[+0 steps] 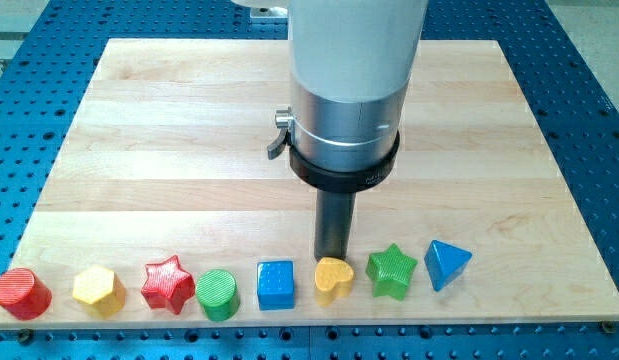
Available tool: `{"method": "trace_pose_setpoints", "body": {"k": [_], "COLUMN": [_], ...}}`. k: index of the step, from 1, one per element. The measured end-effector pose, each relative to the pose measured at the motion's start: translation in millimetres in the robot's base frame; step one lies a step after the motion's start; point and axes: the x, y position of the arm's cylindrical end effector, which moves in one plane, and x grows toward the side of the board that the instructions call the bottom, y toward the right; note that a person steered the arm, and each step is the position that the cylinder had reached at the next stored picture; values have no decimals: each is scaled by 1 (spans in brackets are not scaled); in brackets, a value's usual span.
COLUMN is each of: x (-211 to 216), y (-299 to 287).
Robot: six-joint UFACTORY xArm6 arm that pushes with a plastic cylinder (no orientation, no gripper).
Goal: Push the heart slightly down
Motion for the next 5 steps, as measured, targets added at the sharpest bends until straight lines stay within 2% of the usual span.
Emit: {"method": "trace_pose_setpoints", "body": {"k": [5], "x": [11], "y": [3]}}
